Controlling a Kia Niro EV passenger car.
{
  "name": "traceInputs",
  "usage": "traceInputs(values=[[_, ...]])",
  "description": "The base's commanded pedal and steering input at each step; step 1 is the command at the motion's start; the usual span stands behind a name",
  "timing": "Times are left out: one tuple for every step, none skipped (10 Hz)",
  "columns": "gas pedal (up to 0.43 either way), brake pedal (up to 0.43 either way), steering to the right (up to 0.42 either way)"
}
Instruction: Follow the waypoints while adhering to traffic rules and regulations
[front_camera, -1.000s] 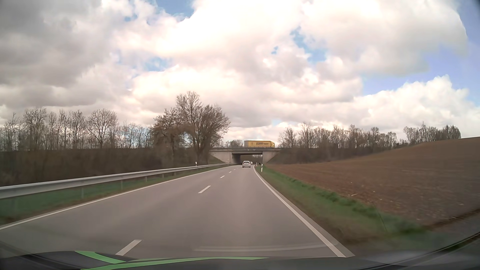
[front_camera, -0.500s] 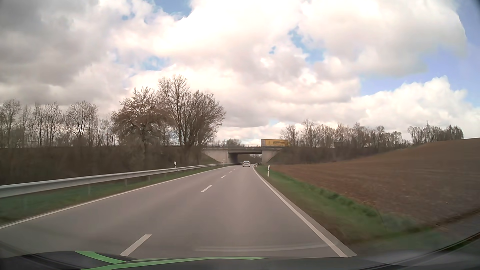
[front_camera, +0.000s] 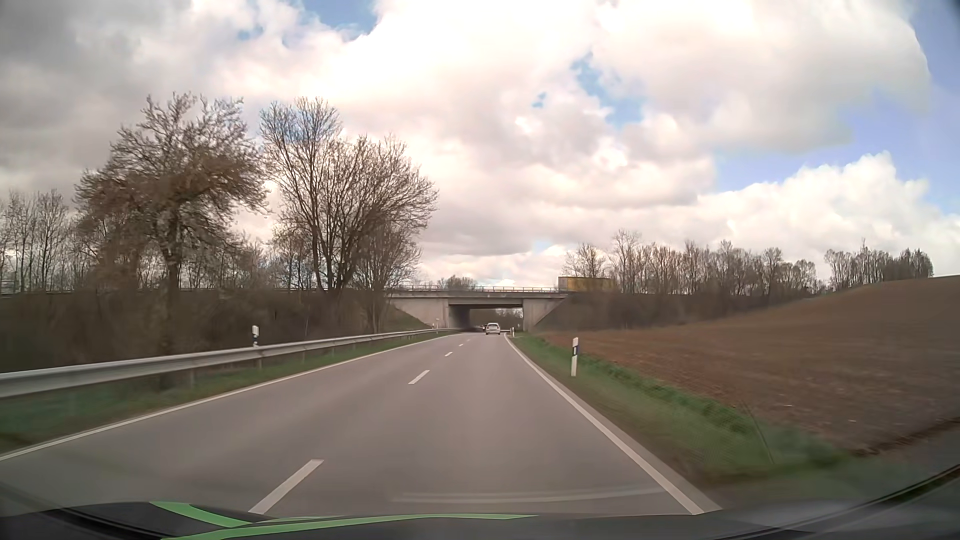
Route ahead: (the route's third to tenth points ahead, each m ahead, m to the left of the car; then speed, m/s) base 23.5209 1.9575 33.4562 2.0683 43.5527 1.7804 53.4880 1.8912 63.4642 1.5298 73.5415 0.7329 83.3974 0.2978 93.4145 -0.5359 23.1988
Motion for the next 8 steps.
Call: traceInputs(values=[[0.209, 0.000, 0.005], [0.209, 0.000, 0.005], [0.209, 0.000, 0.005], [0.209, 0.000, 0.005], [0.209, 0.000, 0.005], [0.209, 0.000, 0.005], [0.209, 0.000, 0.005], [0.209, 0.000, 0.005]])
